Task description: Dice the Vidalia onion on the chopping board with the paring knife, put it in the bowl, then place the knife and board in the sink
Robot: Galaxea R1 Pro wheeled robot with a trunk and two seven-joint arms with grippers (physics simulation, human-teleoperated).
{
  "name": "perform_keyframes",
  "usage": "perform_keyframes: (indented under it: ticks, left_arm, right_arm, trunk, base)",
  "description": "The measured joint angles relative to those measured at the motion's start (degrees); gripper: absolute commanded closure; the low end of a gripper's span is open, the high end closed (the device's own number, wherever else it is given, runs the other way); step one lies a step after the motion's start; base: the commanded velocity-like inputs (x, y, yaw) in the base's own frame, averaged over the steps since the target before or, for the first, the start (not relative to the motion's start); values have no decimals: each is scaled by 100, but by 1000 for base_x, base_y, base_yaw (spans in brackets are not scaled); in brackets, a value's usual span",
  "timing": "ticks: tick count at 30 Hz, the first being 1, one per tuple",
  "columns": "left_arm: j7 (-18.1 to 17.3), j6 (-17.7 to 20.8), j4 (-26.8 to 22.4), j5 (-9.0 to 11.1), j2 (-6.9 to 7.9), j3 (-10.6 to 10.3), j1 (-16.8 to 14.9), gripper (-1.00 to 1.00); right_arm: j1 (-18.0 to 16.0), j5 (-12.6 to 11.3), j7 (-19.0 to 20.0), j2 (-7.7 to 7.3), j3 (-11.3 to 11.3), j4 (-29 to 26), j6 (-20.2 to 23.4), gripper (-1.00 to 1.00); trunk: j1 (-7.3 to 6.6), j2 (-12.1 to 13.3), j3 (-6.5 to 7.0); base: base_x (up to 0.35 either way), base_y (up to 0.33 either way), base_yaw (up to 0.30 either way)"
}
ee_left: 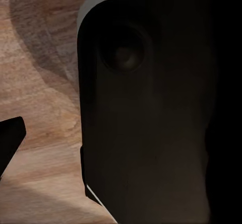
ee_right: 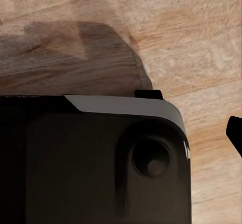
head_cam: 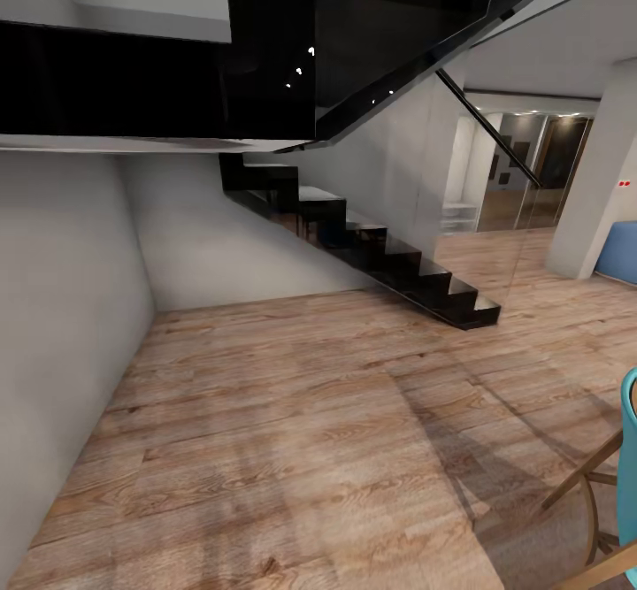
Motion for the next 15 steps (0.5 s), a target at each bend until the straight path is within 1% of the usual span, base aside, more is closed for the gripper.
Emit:
perform_keyframes:
  ticks: [4, 10, 11, 12, 15]
  left_arm:
    - [0, 0, -208, 0, -14, 2, 0, -100]
    - [0, 0, -696, 0, -13, 2, 0, -100]
    - [2, 0, -962, -3, -11, 2, -2, -100]
    - [3, 0, -1034, -5, -11, 2, 0, -100]
    - [3, 0, -1453, -12, -8, 2, 0, -100]
  right_arm:
    - [0, 0, 4, 4, -4, -43, -67, -100]
    - [0, -1, 5, 8, -6, -428, -166, -100]
    - [-2, 5, 0, 3, -2, -662, -179, -100]
    - [0, 5, -2, 3, -1, -725, -181, -100]
    - [-1, 13, -8, -13, 1, -1050, -183, -100]
  trunk:
    - [0, 0, 0]
    - [0, 0, 0]
    - [0, 0, 1]
    - [0, 0, 0]
    - [0, 0, 0]
  base:
    - [0, 0, 0]
    - [0, 0, 0]
    - [0, 0, 0]
    - [0, 0, 0]
    - [0, 0, 0]
